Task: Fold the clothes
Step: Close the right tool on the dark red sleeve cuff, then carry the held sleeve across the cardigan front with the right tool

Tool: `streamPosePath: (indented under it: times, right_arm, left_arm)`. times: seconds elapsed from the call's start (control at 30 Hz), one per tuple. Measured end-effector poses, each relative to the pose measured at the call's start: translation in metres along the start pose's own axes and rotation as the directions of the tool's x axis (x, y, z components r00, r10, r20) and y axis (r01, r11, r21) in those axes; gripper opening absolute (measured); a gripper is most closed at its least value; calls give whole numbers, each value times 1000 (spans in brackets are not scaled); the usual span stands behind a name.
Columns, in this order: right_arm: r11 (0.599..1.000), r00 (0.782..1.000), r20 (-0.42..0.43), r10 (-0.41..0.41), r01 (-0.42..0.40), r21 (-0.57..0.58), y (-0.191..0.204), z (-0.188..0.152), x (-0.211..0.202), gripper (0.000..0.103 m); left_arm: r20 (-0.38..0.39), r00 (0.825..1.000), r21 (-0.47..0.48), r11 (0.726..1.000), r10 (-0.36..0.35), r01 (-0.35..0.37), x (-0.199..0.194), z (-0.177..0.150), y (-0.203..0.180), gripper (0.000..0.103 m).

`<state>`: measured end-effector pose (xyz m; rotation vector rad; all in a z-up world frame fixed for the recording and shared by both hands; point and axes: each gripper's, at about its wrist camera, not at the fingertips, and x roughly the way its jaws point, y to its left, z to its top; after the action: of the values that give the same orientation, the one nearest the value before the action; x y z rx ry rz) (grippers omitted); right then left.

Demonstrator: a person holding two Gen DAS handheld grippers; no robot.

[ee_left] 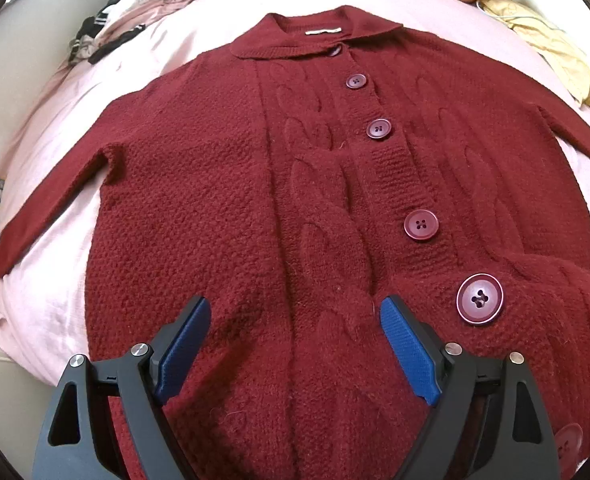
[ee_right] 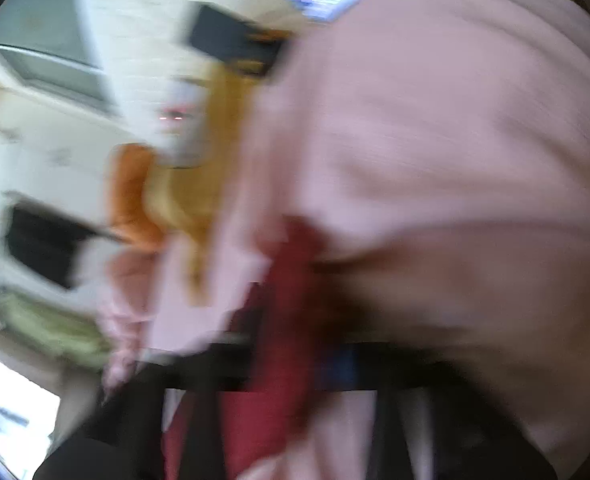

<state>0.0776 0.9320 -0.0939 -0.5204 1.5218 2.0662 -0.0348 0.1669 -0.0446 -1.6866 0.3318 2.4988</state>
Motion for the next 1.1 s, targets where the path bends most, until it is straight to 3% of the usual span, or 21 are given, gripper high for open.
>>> streamPosePath:
  times: [0.07,0.17,0.3,0.4,0.5,0.57,0.67,0.87,1.1]
  right_arm:
    - [997,996,36,80,-80,-6,-13,-4,-1,3]
    - [998,998,59,16,-12,-60,-3,-8,0,3]
    - [999,999,35,-12,14,-49,-1,-5,2,3]
    - [980,989,27,-149,151,-133,25,-7,0,6]
    - [917,968,63,-243,250,-310,64,-24,-3,6]
    - [907,974,49,-219,222,-358,82,-38,-3,6]
    - [926,988,6,-153,145,-347,100,-54,-2,6]
    - [913,994,-59,-91,59,-404,157,-90,8,6]
    - [867,986,-167,-16,-69,-493,241,-157,27,6]
  left_arm:
    - [2,1000,1,1000,1,-1,0,0,0,87]
    - [6,1000,1,1000,3,-3,0,0,0,87]
    - [14,1000,-4,1000,-4,5,-1,-1,1,87]
    - [20,1000,-3,1000,-8,8,-3,-2,1,87]
    - [23,1000,-7,1000,-17,17,-3,-2,2,87]
    - [28,999,-6,1000,-20,21,-4,-3,2,87]
    - [28,999,-3,1000,-15,15,-3,-4,2,87]
    - [55,998,13,1000,3,-4,-7,-6,-1,87]
    - [89,993,-36,997,-72,75,-9,-10,11,87]
